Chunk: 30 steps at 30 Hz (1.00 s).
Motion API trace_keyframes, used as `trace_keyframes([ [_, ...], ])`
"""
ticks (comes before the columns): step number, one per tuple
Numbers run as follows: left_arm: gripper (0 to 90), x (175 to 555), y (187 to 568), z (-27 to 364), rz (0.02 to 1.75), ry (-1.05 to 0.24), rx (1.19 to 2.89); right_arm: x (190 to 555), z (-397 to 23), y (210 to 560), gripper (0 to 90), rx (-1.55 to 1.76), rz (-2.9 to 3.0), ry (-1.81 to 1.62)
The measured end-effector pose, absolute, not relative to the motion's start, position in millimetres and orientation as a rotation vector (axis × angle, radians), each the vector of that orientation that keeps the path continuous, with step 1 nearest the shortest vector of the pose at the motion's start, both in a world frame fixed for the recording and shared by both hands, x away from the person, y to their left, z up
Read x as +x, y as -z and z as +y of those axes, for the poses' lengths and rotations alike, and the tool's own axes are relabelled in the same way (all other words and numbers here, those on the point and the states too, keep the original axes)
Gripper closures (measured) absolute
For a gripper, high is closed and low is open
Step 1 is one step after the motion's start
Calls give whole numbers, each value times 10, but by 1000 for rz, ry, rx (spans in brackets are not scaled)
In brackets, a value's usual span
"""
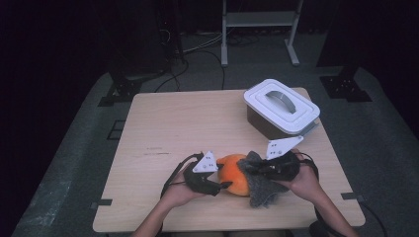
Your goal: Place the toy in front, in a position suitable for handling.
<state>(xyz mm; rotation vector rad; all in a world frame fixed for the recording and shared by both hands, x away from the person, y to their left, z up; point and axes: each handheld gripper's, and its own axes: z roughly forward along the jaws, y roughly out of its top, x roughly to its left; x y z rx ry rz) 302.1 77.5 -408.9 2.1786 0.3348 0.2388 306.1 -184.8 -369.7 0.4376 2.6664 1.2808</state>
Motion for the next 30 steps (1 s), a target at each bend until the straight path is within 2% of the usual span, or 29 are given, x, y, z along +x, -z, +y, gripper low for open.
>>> trace_keyframes([
  [5,389,3030,4116,804,345,-234,2187,2989,-1627,3721,819,344,2696,-1217],
  [16,369,3061,4114,799,357,-224,2173,2981,-1875,3828,820,427,2708,-1191],
  [24,362,3039,4121,793,342,-229,2178,2960,-1535,3644,820,282,2701,-1170],
  [30,351,3064,4144,824,353,-214,2178,2959,-1485,3726,820,286,2721,-1173],
])
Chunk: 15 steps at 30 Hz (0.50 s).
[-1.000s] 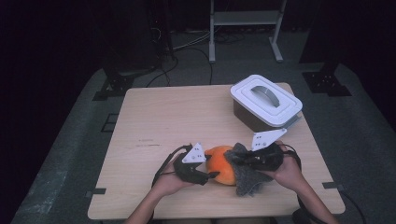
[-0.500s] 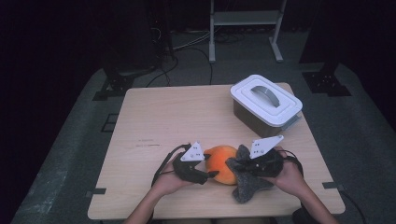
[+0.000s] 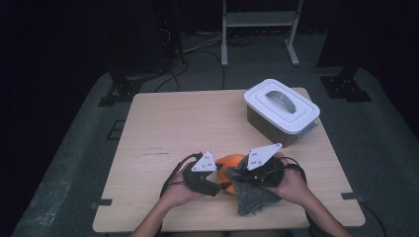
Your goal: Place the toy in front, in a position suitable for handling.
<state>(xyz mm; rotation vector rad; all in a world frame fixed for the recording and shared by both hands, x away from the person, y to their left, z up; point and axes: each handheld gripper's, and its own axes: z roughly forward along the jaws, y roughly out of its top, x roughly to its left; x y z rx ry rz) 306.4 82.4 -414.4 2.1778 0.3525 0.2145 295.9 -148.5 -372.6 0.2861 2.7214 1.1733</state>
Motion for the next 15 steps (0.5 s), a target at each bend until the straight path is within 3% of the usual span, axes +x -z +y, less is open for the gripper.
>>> trace_keyframes([
  [7,345,3073,4154,848,342,-210,2180,2946,-1690,3818,820,341,2758,-1178],
  [15,335,3050,4169,866,307,-215,2201,3220,-1817,3613,819,428,2674,-1212],
])
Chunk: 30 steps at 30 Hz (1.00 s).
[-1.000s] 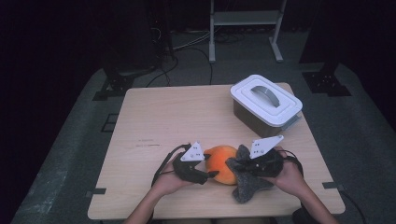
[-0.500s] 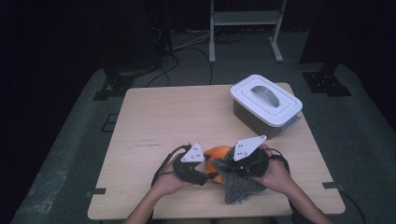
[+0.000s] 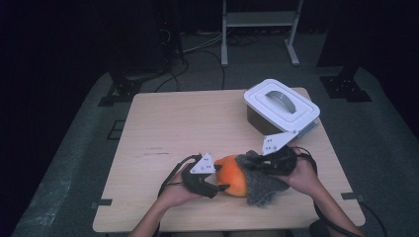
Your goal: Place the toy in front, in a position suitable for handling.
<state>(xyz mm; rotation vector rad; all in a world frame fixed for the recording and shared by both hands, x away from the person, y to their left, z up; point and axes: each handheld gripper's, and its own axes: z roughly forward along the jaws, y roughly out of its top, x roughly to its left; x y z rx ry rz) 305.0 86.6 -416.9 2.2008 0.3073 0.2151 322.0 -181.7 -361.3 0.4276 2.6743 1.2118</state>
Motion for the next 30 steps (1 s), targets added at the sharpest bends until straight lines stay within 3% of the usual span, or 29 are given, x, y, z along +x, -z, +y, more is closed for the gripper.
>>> trace_keyframes([
  [7,195,3122,4179,932,364,-84,2155,3307,-1817,3881,819,497,2747,-1196],
  [14,167,3145,4171,874,408,-42,2158,3159,-1881,3936,820,491,2743,-1217],
  [20,350,3096,4173,834,370,-109,2181,3040,-1822,3949,821,443,2753,-1181],
  [30,371,2991,4112,788,292,-201,2210,3002,-1492,3614,821,252,2742,-1101],
])
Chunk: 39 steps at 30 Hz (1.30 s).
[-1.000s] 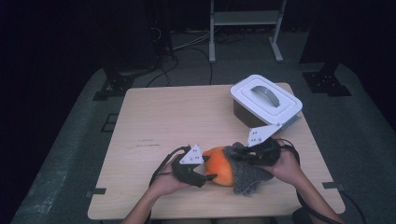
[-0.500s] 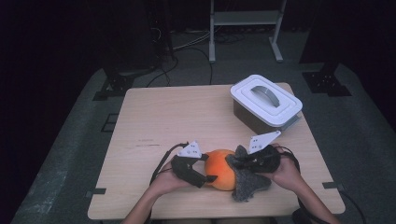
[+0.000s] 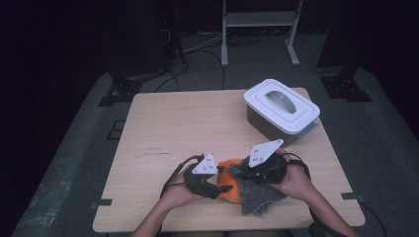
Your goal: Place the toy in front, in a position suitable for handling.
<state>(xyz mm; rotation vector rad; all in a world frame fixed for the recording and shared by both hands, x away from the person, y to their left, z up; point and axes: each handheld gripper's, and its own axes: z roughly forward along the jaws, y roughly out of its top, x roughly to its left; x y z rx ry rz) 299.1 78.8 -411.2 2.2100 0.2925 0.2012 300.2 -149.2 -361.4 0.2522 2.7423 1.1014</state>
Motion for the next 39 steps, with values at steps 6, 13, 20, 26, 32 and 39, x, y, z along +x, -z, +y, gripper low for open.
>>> trace_keyframes([
  [6,357,3007,4140,814,301,-188,2206,3035,-1576,3722,821,273,2798,-1065],
  [13,336,3011,4131,795,297,-181,2191,3144,-1750,3719,820,350,2807,-1079],
  [20,203,3068,4146,806,350,-121,2158,3108,-1780,3855,820,384,2819,-1162],
  [26,386,2997,4167,771,293,-168,2185,3078,-1773,3927,820,379,2847,-1187],
  [32,439,2940,4133,744,238,-218,2197,3031,-1673,3697,820,290,2790,-1183],
  [39,422,2905,4141,729,201,-259,2224,3063,-1477,3649,819,223,2813,-1078],
])
